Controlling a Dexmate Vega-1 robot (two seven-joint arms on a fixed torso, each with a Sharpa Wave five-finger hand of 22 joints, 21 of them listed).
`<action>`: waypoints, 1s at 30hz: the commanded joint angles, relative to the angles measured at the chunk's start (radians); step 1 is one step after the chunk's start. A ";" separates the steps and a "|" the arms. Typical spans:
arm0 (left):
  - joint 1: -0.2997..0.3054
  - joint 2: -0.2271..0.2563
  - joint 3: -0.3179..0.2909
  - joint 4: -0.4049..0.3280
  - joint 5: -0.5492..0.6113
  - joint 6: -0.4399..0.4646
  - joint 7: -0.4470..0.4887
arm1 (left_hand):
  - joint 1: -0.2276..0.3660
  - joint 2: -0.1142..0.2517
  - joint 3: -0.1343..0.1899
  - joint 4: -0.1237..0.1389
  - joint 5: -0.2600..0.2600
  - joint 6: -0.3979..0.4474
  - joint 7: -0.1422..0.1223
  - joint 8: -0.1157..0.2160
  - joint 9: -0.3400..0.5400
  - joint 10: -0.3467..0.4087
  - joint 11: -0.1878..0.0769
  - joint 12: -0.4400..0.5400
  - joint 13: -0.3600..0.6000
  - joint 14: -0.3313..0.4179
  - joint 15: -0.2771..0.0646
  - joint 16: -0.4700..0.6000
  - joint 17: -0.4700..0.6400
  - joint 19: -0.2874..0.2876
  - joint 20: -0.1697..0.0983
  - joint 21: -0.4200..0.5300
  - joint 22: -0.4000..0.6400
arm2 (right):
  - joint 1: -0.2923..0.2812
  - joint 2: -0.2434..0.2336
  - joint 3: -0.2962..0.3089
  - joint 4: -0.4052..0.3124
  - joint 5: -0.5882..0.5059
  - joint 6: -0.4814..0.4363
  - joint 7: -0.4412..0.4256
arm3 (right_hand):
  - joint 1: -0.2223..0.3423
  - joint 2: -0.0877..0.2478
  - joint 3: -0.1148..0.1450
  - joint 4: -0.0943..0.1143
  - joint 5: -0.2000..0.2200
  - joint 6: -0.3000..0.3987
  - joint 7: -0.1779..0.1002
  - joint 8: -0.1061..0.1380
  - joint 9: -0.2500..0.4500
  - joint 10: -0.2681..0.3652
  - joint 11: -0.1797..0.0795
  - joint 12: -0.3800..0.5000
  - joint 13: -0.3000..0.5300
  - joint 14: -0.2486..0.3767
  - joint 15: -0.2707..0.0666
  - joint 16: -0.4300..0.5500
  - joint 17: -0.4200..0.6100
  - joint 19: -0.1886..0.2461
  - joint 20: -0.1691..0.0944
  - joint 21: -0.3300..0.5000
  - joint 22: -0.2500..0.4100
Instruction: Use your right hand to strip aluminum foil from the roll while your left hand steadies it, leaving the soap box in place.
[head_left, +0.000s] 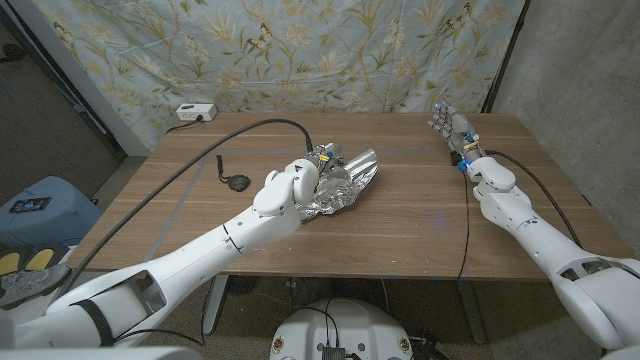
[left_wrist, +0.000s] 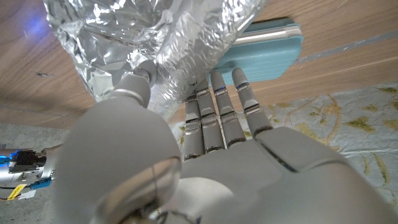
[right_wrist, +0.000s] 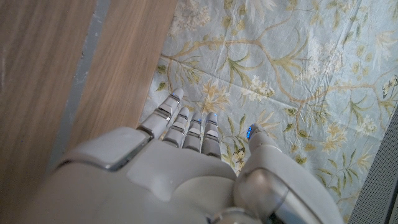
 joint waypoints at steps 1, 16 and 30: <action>-0.016 0.010 0.007 -0.005 -0.104 0.008 0.060 | -0.018 -0.002 0.026 0.013 0.005 0.014 -0.002 -0.002 0.014 0.000 -0.013 0.010 0.057 0.072 -0.005 -0.020 -0.033 0.062 -0.015 0.034 -0.009 | -0.020 -0.021 0.007 -0.039 0.000 -0.021 -0.012 | -0.006 0.004 0.004 -0.001 0.000 0.007 0.002 0.003 0.005 0.007 0.002 0.004 0.002 0.006 0.001 0.007 0.002 0.002 0.002 0.001 0.006; -0.028 0.020 0.003 -0.008 -0.224 0.028 0.111 | -0.025 0.007 0.048 0.009 0.014 0.017 0.004 -0.006 0.031 -0.018 -0.013 0.028 0.081 0.200 -0.072 -0.059 -0.063 0.131 -0.056 0.077 -0.032 | -0.028 -0.033 0.006 -0.069 0.000 -0.047 -0.022 | -0.007 0.004 0.005 -0.003 0.000 0.006 0.002 0.003 0.005 0.007 0.003 0.004 0.002 0.006 0.000 0.007 0.002 0.003 0.002 0.001 0.006; -0.030 0.004 -0.061 0.029 -0.420 0.021 0.177 | -0.033 0.008 0.066 0.008 0.019 0.022 0.001 -0.008 0.052 -0.023 -0.021 0.053 0.108 0.296 -0.133 -0.101 -0.067 0.180 -0.107 0.113 -0.050 | -0.029 -0.057 0.003 -0.125 -0.014 -0.098 -0.049 | -0.007 0.005 0.006 -0.004 0.000 0.007 0.003 0.003 0.005 0.006 0.004 0.003 0.002 0.005 0.001 0.006 0.002 0.003 0.002 0.001 0.006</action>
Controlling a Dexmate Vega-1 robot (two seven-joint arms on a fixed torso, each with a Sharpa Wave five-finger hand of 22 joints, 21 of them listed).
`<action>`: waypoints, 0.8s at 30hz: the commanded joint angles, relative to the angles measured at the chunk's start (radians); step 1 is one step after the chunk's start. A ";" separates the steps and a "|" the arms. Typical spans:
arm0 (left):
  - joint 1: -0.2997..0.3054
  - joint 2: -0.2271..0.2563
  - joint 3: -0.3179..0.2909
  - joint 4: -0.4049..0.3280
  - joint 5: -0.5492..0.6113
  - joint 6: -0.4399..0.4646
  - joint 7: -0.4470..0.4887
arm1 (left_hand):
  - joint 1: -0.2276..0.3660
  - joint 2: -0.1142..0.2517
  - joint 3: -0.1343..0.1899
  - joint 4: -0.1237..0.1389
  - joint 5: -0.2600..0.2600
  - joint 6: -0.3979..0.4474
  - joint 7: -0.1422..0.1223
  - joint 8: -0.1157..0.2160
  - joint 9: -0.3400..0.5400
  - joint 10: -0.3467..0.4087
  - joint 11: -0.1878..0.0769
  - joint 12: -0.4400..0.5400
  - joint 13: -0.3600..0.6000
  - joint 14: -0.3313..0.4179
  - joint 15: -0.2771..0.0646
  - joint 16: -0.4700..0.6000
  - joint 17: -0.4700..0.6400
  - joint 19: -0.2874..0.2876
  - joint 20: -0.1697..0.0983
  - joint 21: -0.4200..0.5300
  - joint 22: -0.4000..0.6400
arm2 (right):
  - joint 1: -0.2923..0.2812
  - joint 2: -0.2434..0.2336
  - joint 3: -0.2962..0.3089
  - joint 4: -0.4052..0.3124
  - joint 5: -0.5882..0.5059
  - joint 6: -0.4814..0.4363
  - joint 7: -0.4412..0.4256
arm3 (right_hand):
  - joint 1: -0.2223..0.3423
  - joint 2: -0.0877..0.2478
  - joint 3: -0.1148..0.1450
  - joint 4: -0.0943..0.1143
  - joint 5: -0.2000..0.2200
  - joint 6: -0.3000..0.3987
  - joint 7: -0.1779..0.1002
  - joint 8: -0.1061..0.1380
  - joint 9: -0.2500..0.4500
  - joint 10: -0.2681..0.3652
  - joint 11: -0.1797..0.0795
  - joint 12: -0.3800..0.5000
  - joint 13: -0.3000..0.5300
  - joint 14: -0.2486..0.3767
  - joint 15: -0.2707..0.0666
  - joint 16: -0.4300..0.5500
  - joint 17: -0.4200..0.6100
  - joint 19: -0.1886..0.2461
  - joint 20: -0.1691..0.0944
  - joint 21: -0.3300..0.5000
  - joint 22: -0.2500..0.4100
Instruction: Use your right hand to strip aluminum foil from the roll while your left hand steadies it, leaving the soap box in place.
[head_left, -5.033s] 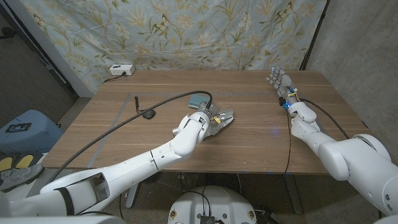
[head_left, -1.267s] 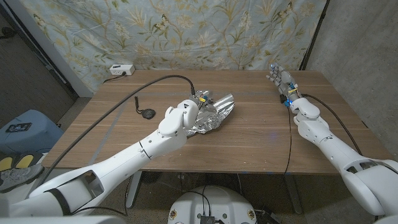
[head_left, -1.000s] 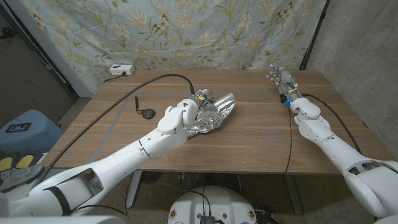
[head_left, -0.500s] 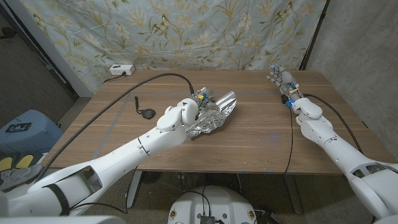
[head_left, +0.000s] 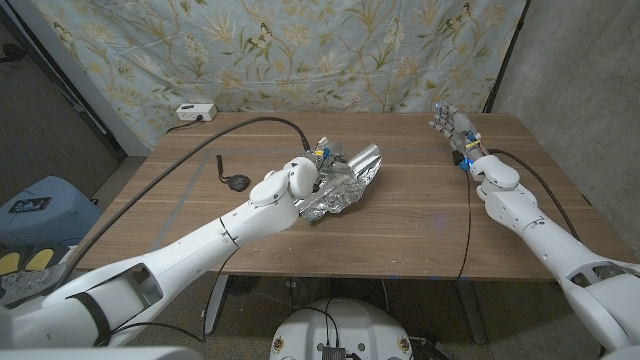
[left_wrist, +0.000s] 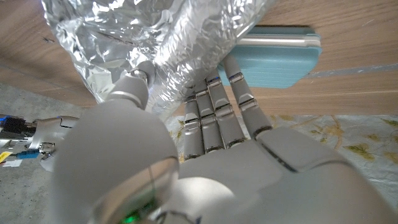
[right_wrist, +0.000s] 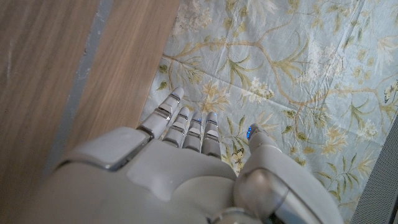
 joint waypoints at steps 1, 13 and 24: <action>-0.003 -0.010 -0.049 0.028 -0.164 -0.002 0.054 | -0.005 0.014 0.043 0.033 0.008 0.021 0.005 0.001 0.010 -0.003 -0.002 0.012 0.072 0.037 -0.024 -0.014 0.001 0.016 -0.010 0.009 -0.001 | -0.004 -0.021 -0.003 -0.046 -0.010 -0.042 -0.022 | -0.007 0.005 0.006 -0.005 -0.001 0.007 0.004 0.003 0.005 0.006 0.004 0.003 0.002 0.005 0.001 0.006 0.003 0.003 0.002 0.001 0.006; -0.013 -0.019 -0.101 0.079 -0.372 -0.015 0.080 | -0.001 0.022 0.051 0.031 0.009 0.023 0.001 0.003 0.021 -0.003 -0.009 0.025 0.085 0.055 -0.036 -0.032 0.007 0.014 -0.018 0.015 -0.007 | -0.008 -0.044 -0.005 -0.087 -0.019 -0.080 -0.035 | -0.007 0.006 0.007 -0.006 -0.001 0.006 0.005 0.002 0.005 0.004 0.005 0.003 0.002 0.004 0.005 0.007 0.003 0.004 0.005 0.001 0.006; -0.045 0.001 -0.084 0.094 -0.470 -0.023 0.108 | 0.003 0.030 0.043 0.030 0.005 0.032 -0.002 0.008 0.030 0.000 -0.012 0.038 0.097 0.060 -0.039 -0.034 0.021 0.010 -0.019 0.019 -0.010 | -0.005 -0.048 -0.010 -0.092 -0.023 -0.091 -0.030 | -0.008 0.005 0.007 -0.007 -0.001 0.005 0.005 0.002 0.005 0.003 0.005 0.002 0.002 0.004 0.006 0.007 0.003 0.005 0.006 0.002 0.006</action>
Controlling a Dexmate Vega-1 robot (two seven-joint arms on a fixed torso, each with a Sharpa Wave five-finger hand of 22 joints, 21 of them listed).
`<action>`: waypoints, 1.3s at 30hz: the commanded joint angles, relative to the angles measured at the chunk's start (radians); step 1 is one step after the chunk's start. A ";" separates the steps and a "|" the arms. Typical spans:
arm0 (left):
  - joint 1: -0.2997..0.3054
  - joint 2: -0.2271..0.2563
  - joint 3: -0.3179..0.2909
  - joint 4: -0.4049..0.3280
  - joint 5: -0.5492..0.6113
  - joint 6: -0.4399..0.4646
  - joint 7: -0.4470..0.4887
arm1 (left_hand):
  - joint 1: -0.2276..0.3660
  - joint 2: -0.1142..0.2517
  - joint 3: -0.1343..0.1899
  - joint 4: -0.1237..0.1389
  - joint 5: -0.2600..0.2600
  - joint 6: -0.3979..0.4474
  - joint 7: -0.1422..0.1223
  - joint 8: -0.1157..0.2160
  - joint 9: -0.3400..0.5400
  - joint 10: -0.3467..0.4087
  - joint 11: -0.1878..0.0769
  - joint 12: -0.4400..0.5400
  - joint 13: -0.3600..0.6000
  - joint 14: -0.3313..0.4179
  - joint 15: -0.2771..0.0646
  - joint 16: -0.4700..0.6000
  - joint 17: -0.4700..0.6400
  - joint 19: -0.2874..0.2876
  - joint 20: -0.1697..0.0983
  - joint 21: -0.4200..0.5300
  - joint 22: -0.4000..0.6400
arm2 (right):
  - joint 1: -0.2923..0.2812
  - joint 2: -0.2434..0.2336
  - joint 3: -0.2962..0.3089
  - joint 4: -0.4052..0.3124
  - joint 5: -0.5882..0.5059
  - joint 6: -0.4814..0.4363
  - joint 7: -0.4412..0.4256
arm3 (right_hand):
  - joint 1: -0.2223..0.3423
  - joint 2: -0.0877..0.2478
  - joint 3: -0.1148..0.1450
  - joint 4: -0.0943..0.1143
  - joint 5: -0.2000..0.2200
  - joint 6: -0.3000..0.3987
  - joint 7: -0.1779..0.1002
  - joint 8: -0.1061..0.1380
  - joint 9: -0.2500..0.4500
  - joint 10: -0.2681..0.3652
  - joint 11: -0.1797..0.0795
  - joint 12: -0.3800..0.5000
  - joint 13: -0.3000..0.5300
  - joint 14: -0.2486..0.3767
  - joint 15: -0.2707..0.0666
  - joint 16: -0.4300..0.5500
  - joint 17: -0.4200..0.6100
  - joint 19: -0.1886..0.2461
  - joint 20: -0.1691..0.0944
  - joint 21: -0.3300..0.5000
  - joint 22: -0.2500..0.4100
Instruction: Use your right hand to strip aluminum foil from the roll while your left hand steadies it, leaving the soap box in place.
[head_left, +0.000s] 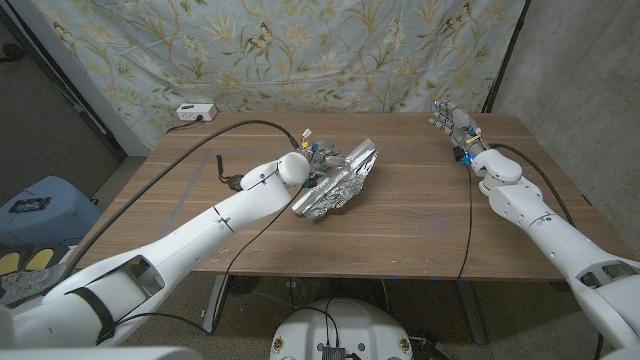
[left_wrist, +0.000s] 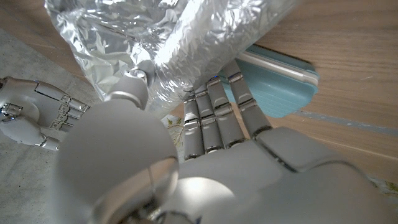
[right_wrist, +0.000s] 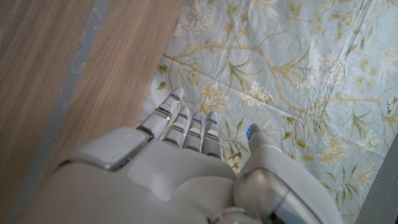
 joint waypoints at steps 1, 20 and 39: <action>-0.030 0.017 0.004 0.021 -0.146 -0.013 0.031 | 0.009 0.025 0.037 0.035 0.002 0.022 0.008 0.009 0.009 0.008 -0.010 0.012 0.081 0.035 -0.029 -0.002 0.007 0.003 -0.004 0.007 0.000 | 0.002 -0.010 -0.005 -0.017 -0.005 -0.019 0.001 | -0.008 0.005 0.002 -0.003 -0.001 0.006 0.005 0.002 0.005 0.003 0.005 0.002 0.002 0.004 0.006 0.007 0.003 0.005 0.006 0.002 0.006; -0.014 0.027 -0.039 0.001 -0.304 -0.063 0.064 | 0.011 0.034 0.026 0.036 -0.003 0.030 0.004 0.016 0.022 0.006 -0.011 0.026 0.097 0.040 -0.031 -0.005 0.022 -0.005 -0.004 0.012 -0.003 | -0.008 -0.034 -0.008 -0.050 -0.006 -0.051 0.010 | -0.009 0.006 0.003 -0.005 -0.001 0.004 0.005 0.002 0.005 -0.001 0.004 0.002 0.002 0.001 0.015 0.006 0.004 0.009 0.023 0.003 0.006; 0.012 0.025 -0.112 0.032 -0.514 -0.084 0.074 | 0.016 0.039 0.021 0.033 -0.005 0.037 -0.003 0.021 0.035 0.005 -0.012 0.039 0.111 0.041 -0.030 -0.007 0.036 -0.015 -0.004 0.016 -0.005 | -0.013 -0.052 -0.020 -0.082 -0.013 -0.097 0.010 | -0.011 0.006 0.004 -0.007 -0.001 0.003 0.005 0.002 0.005 -0.002 0.005 0.002 0.002 0.002 0.016 0.006 0.004 0.008 0.024 0.002 0.006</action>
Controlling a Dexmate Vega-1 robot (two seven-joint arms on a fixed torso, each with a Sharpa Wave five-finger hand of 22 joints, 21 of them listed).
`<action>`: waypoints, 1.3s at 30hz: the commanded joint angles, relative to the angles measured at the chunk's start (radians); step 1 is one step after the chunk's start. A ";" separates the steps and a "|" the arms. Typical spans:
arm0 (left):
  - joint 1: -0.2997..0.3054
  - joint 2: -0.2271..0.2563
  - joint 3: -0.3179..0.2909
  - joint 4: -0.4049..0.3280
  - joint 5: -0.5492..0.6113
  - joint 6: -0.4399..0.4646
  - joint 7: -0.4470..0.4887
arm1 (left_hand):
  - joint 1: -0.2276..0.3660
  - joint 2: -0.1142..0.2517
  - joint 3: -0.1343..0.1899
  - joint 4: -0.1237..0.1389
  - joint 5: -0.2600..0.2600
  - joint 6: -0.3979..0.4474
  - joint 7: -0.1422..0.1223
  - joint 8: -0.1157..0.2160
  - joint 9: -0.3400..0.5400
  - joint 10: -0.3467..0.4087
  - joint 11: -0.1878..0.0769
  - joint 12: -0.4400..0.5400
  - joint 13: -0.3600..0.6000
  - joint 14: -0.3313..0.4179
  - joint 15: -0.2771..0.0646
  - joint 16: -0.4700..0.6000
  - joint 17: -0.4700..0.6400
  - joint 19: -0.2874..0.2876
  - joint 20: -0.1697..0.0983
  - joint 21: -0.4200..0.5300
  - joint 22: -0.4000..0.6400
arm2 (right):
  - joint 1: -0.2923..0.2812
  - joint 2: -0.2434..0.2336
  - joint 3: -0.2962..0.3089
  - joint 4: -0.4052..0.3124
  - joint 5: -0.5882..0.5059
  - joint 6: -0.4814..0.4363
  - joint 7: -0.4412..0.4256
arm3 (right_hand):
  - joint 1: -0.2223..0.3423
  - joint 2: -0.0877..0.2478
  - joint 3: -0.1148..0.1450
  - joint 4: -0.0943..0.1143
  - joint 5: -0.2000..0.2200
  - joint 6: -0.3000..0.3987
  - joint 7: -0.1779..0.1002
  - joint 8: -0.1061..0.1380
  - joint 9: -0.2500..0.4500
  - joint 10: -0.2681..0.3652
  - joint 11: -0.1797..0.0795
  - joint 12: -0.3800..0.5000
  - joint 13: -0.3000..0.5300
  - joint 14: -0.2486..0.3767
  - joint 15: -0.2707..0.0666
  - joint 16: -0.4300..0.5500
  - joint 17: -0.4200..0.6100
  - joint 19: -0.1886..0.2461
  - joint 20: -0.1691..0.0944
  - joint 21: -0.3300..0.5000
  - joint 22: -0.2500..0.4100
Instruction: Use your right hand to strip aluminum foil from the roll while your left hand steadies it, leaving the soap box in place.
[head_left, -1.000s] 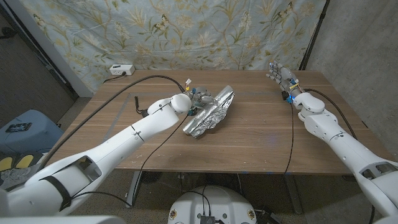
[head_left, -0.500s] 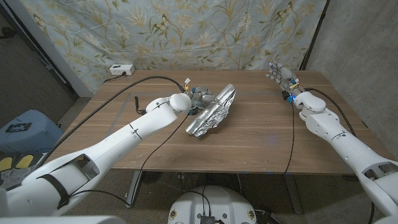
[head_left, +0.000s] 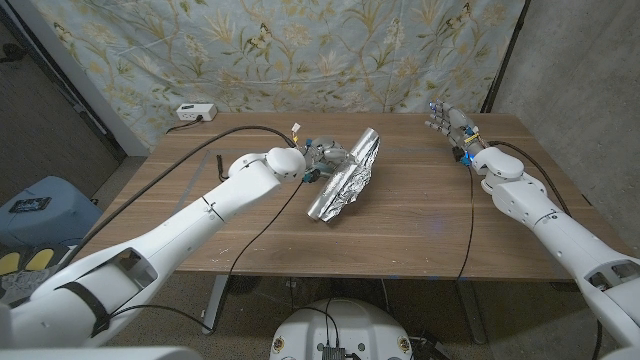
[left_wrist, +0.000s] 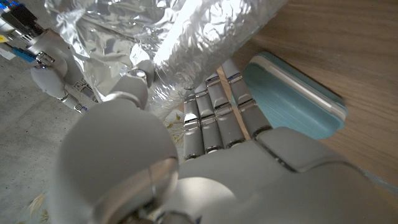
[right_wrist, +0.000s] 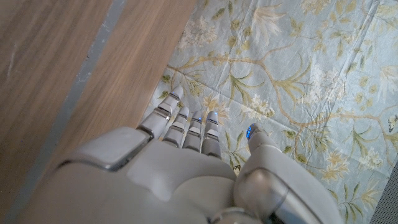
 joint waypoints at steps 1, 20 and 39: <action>0.022 -0.003 -0.055 0.022 -0.143 -0.018 0.007 | 0.016 0.039 0.025 0.029 0.004 0.037 -0.001 0.011 0.006 0.004 -0.012 0.023 0.106 0.038 -0.031 0.000 0.006 -0.003 -0.002 0.004 -0.001 | -0.009 -0.015 -0.006 -0.027 -0.003 -0.034 -0.004 | -0.006 0.001 0.004 -0.007 -0.001 0.003 0.005 0.002 0.005 -0.002 0.005 0.002 0.002 0.003 0.007 0.006 0.004 0.005 0.006 0.002 0.006; 0.036 -0.008 -0.099 0.076 -0.290 -0.060 0.041 | 0.025 0.043 0.021 0.025 0.004 0.039 0.000 0.015 0.019 0.002 -0.015 0.032 0.116 0.043 -0.035 0.001 0.020 -0.009 -0.004 0.010 -0.002 | 0.008 -0.019 -0.026 -0.038 -0.015 -0.073 0.005 | -0.007 0.001 0.005 -0.008 -0.001 0.002 0.005 0.001 0.005 -0.002 0.005 0.002 0.002 0.003 0.006 0.006 0.004 0.005 0.007 0.001 0.006; 0.040 -0.054 -0.176 0.190 -0.519 -0.078 0.010 | 0.039 0.052 0.013 0.022 0.002 0.046 -0.002 0.022 0.035 0.005 -0.020 0.041 0.123 0.050 -0.045 0.011 0.045 -0.017 -0.005 0.017 -0.002 | 0.029 -0.011 -0.046 -0.034 -0.026 -0.102 0.011 | -0.008 0.002 0.006 -0.010 -0.002 0.001 0.006 0.001 0.005 -0.003 0.004 0.002 0.002 0.003 0.006 0.006 0.004 0.005 0.006 0.001 0.006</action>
